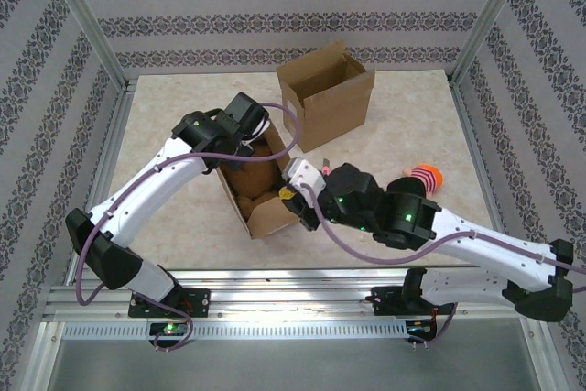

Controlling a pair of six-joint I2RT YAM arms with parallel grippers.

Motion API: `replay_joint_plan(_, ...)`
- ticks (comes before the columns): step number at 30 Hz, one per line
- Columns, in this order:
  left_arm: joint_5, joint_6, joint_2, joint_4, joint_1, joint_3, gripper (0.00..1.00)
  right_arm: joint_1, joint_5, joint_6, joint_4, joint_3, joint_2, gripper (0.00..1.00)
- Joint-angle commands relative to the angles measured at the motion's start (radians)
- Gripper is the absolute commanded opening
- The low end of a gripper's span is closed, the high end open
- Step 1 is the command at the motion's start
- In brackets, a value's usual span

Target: Unpack the express box

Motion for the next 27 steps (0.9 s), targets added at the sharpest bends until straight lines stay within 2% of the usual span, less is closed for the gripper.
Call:
replay_joint_plan(1,0.036,-0.033,0.005,-0.051,0.015,0.046,0.0,0.056,0.164,-0.138,0.063,0.026,0.067,0.0)
replay_joint_plan(12,0.124,-0.033,0.005,-0.07,0.048,0.083,0.0,0.063,0.294,-0.26,0.256,0.023,0.303,0.0)
replay_joint_plan(18,0.168,-0.029,0.006,-0.09,0.066,0.105,0.0,0.048,0.336,-0.315,0.275,0.025,0.382,0.0)
replay_joint_plan(27,0.181,-0.03,-0.004,-0.09,0.071,0.096,0.0,-0.031,0.325,-0.227,0.266,0.042,0.452,0.0)
